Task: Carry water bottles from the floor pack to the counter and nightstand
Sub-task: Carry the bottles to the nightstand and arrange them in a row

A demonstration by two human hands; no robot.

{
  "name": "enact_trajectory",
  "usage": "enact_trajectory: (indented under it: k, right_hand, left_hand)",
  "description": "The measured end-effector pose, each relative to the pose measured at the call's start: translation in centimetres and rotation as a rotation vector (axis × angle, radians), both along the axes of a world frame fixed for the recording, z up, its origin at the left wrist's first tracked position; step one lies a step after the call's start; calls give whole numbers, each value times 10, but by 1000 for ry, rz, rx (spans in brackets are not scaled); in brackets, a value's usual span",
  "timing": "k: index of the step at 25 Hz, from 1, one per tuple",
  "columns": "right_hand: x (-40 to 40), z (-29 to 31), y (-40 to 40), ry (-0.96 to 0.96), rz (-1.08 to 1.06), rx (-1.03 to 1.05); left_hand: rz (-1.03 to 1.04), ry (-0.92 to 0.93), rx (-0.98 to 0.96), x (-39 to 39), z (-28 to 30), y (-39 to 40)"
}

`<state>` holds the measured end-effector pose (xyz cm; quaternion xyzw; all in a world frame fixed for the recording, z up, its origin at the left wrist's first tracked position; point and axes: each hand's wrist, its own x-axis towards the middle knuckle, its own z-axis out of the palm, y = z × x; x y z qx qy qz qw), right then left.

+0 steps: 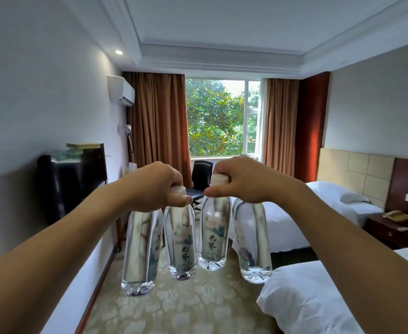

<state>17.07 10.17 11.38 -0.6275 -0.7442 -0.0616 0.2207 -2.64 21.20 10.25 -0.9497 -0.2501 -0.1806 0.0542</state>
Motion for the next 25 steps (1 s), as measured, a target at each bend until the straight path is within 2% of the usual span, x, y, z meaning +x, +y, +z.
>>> enact_trajectory:
  k: [5,16,21,25]
  right_hand:
    - [72,5,134,-17,-9,-15]
    - [215,-27,452,-35,-115,-56]
    - [281,-19,571,-32,-214,2]
    - [347,-21,657,-12,-263,33]
  left_hand:
    - [-29,-37,23,79,5,126]
    - [-99,50,29,240,-12,459]
    - [-149,67,109,317,1,590]
    - [-197,31,67,383,1,682]
